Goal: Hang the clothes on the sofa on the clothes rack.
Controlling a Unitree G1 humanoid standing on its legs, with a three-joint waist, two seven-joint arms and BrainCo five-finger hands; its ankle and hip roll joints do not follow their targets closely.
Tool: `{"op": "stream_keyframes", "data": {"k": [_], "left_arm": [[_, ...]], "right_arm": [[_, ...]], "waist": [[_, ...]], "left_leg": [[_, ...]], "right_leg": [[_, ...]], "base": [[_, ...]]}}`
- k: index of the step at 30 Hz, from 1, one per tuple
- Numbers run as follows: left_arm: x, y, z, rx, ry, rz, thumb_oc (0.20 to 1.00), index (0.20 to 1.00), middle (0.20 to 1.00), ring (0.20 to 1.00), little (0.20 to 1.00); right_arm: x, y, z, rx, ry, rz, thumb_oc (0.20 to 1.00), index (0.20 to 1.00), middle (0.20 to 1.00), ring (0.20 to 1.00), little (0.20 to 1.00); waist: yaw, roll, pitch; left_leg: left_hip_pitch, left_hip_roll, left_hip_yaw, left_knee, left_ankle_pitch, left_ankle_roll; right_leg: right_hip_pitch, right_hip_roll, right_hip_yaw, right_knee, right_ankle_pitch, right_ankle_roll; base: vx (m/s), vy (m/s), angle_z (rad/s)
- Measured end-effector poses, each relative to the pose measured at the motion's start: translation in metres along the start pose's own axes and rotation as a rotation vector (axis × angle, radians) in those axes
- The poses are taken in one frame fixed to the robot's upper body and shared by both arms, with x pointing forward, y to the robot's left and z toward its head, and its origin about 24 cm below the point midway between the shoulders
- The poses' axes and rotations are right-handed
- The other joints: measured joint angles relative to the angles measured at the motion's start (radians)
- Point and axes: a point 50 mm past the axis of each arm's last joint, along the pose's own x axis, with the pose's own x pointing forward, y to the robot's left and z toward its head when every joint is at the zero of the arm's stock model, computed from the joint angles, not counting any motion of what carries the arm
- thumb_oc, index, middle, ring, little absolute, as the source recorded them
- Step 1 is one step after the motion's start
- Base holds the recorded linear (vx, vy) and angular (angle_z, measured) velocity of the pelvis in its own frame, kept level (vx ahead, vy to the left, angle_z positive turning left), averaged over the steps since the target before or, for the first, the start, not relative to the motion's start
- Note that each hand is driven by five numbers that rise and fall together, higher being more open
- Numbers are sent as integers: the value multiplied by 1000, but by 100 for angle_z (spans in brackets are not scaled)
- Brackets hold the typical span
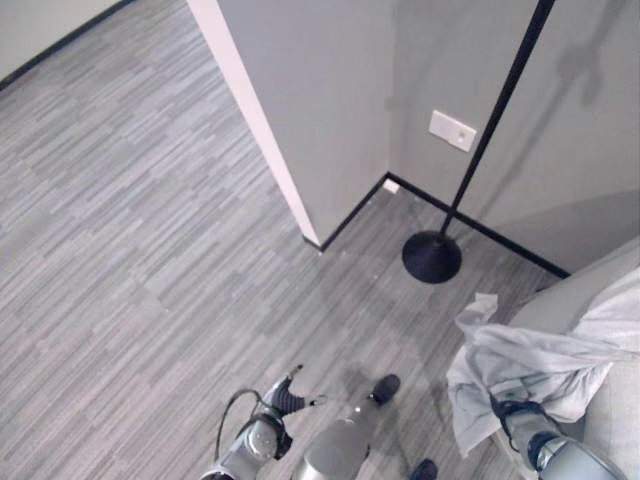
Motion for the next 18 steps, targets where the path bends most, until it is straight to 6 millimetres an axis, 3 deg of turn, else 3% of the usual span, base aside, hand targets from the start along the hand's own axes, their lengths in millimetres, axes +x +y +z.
{"op": "stream_keyframes", "data": {"k": [1,2,3,5,7,9,12,15,18], "left_arm": [[-2,0,-3,-3,8,-1,1000,1000,1000,1000,1000],[-6,4,-10,-7,20,1,1000,1000,1000,1000,1000],[-7,5,-13,-3,31,0,1000,1000,1000,1000,1000],[-13,12,-26,-5,72,15,1000,1000,1000,1000,1000],[-20,13,-44,0,145,16,1000,1000,1000,1000,1000],[-25,11,-56,-7,203,12,1000,1000,1000,1000,1000],[-27,13,-64,-34,244,28,1000,1000,1000,1000,1000],[-32,10,-71,-95,290,54,1000,1000,1000,1000,1000],[-33,4,-72,-129,309,58,1000,1000,1000,1000,1000]], "right_arm": [[0,0,-1,72,11,3,200,200,200,200,200],[2,-8,-6,472,61,-26,200,200,200,200,200],[3,-12,-7,575,76,-35,200,200,200,200,200],[6,-21,-8,1009,141,-51,200,200,200,200,200],[8,-31,-7,1321,139,-67,200,200,200,200,200],[7,-35,-2,1504,91,-76,200,200,200,200,200],[1,-40,7,1636,-10,-89,200,200,200,200,200],[-14,-57,11,1758,-189,-159,200,200,200,200,200],[-16,-70,-6,1833,-227,-232,200,200,200,200,200]], "waist": [[0,0,0],[-4,-1,-6],[-5,0,-12],[-23,-5,-26],[-48,-22,-43],[-79,-41,-58],[-126,-64,-74],[-169,-60,-82],[-192,-40,-98]], "left_leg": [[6,-1,0,-1,0,0],[10,-1,2,-1,-1,0],[10,-2,3,-1,-1,1],[25,-3,12,-7,-4,5],[32,3,38,-18,-4,5],[37,5,55,-20,-4,5],[36,15,74,-21,-6,6],[45,23,95,-21,-7,8],[56,29,111,-22,-8,8]], "right_leg": [[7,-6,-1,0,-1,1],[9,-7,1,0,-1,1],[10,-8,1,0,0,2],[19,-14,10,0,0,4],[15,-17,40,0,3,7],[14,-20,55,-1,4,8],[3,-21,81,-5,6,5],[3,-21,104,-5,14,4],[7,-21,120,-5,18,7]], "base": [[53,2,2],[37,8,0],[44,6,-2],[1,-5,-8],[-26,-24,-34],[-30,-16,-29],[-23,-13,-23],[8,-6,-27],[5,-14,-18]]}}
